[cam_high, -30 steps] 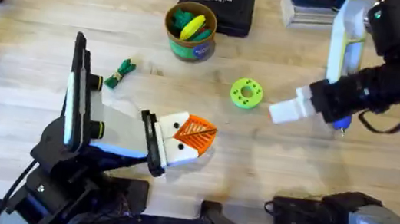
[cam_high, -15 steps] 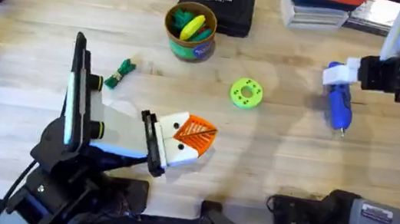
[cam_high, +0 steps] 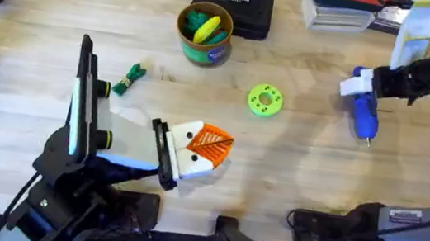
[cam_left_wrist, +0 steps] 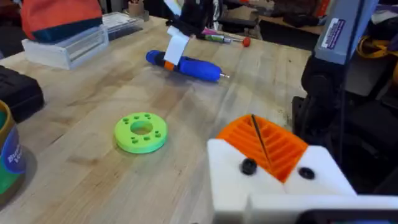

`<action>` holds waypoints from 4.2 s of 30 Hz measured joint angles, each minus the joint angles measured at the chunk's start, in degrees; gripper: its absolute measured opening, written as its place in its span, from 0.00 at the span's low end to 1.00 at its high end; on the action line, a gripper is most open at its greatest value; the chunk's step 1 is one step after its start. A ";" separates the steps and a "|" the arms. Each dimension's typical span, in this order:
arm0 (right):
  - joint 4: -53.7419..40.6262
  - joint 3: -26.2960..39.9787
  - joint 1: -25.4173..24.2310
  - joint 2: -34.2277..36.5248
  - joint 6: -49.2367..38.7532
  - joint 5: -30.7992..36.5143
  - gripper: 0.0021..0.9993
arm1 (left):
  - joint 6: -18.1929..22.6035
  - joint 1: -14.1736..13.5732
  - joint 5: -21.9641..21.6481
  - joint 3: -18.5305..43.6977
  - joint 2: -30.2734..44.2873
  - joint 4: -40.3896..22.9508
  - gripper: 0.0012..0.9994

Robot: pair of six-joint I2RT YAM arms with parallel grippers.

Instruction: Pick up the gripper from the table and insert it into the empty holder that is missing its gripper. Then pick up a screw, insert it into the mounting hole, and use the screwdriver to tighten it. Finally, clean up the table by picking up the vegetable and placing it into the bucket.

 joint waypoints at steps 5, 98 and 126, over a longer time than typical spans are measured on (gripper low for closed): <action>0.44 0.00 0.00 4.56 -0.23 0.00 0.99 | 0.01 0.00 0.00 0.00 0.00 0.00 0.00; 37.63 -24.74 41.98 -58.54 31.27 -10.90 0.03 | 0.01 0.00 -0.13 0.00 -0.01 0.00 0.00; 74.10 -24.81 70.48 -39.54 22.79 -17.36 0.03 | 0.00 0.00 -0.13 0.00 -0.02 0.00 0.00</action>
